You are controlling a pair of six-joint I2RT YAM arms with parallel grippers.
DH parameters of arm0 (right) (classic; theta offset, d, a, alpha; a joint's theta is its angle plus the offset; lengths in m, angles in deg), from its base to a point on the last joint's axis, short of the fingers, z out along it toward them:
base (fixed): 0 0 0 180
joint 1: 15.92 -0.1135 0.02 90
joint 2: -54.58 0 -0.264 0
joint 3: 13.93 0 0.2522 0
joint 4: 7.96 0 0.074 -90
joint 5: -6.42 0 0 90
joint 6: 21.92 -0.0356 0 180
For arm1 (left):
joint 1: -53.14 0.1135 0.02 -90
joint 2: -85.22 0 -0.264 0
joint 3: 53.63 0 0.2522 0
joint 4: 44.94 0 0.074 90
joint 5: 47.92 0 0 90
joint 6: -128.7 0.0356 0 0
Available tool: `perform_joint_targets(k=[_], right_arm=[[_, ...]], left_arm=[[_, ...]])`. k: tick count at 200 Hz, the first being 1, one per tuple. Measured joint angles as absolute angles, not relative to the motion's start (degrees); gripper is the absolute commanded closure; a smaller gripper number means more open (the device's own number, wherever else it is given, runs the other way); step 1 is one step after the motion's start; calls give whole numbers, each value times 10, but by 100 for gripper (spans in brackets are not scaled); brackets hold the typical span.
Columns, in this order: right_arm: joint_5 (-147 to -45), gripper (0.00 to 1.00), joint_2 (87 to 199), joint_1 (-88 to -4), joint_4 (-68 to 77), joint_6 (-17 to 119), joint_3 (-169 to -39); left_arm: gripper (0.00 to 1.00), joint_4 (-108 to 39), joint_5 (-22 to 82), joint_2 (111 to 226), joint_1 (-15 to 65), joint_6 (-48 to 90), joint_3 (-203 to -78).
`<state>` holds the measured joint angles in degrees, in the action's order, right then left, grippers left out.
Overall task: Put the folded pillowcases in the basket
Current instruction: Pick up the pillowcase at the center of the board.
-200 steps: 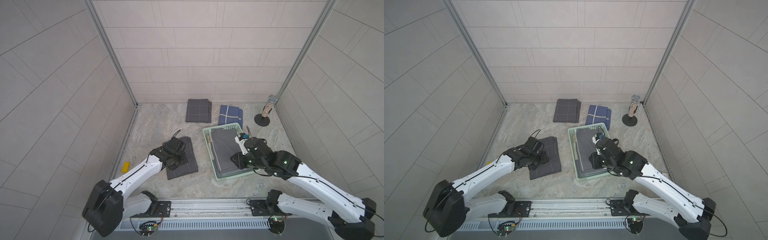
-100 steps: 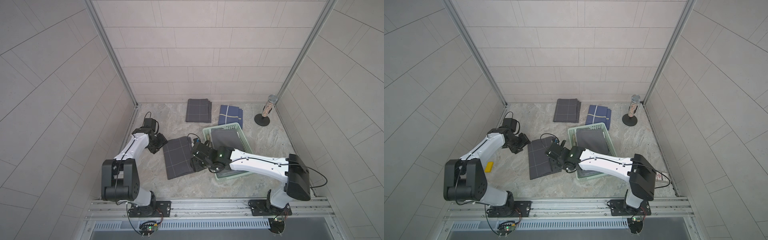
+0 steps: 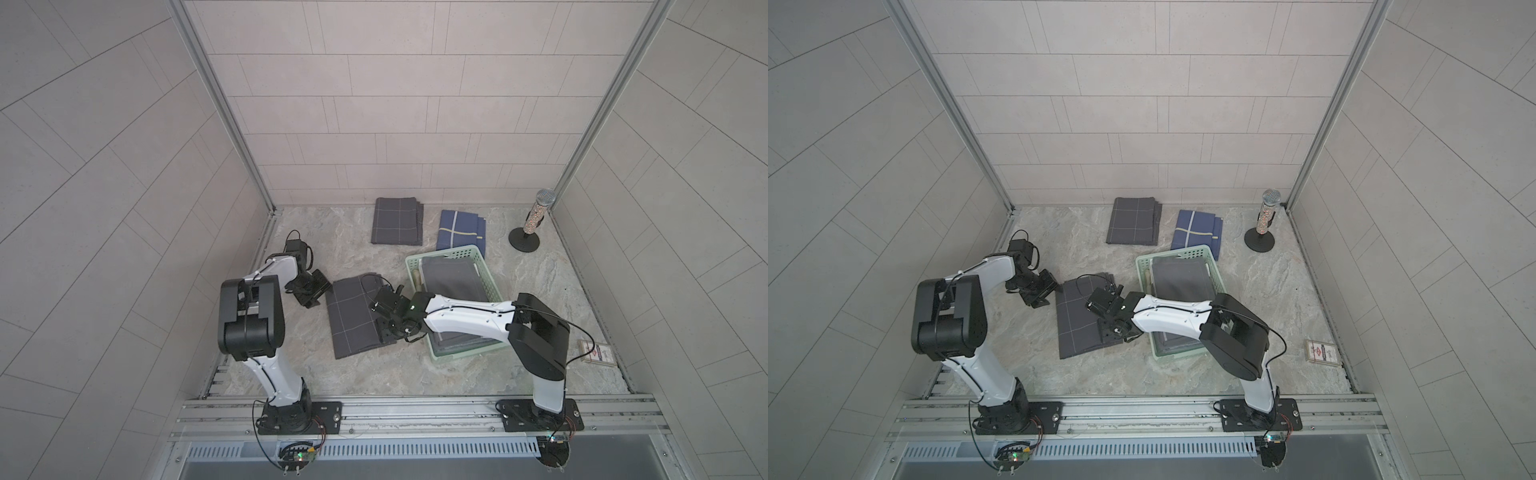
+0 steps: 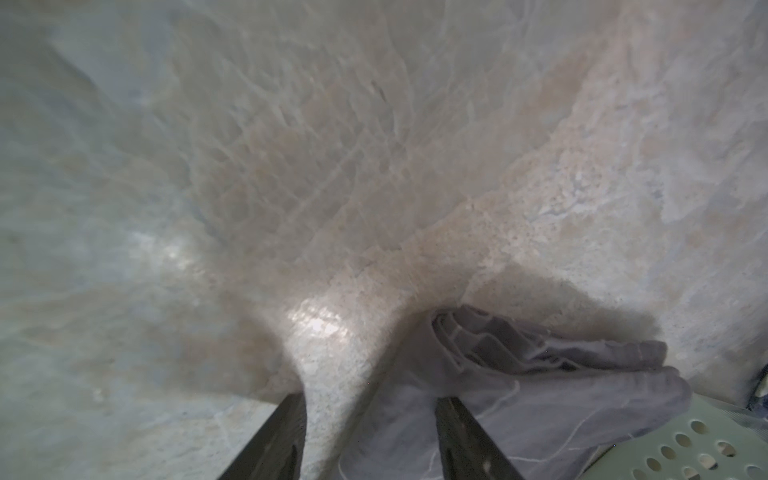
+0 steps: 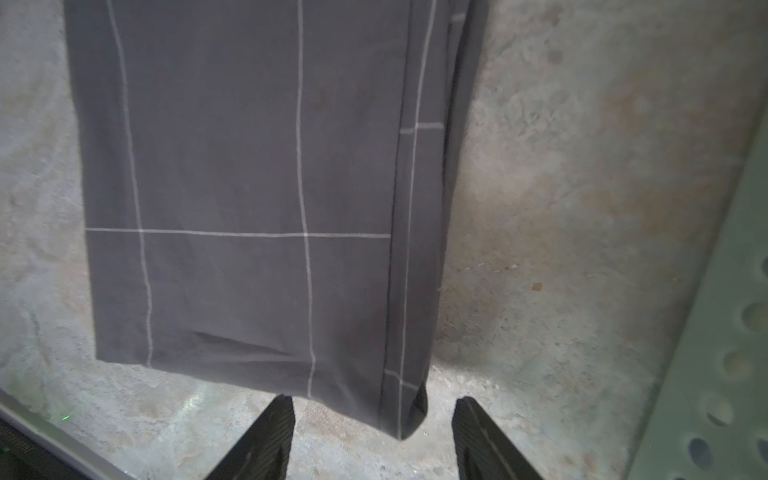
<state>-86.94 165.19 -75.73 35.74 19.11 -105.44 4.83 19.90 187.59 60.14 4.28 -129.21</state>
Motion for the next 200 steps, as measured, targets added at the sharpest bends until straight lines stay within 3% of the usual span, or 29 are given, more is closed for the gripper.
perform_joint_targets(k=[41, 62, 120, 132, 169, 200], right_arm=[[-879, 37, 1679, -745, 342, 182, -1046], [-886, 45, 1681, -743, 327, 178, -1045], [-921, 100, 1681, -744, 272, 157, -1024], [-924, 100, 1681, -744, 268, 156, -1023], [-921, 100, 1677, -744, 276, 160, -1023], [-896, 100, 1641, -747, 318, 176, -1022]], left_arm=[[52, 25, 173, 1882, 601, 43, -1293], [60, 13, 159, 1888, 602, 42, -1293], [93, 0, 145, 1895, 594, 41, -1289], [100, -2, 145, 1892, 590, 40, -1288], [100, 9, 182, 1853, 561, 51, -1285], [100, 34, 208, 1752, 522, 52, -1278]])
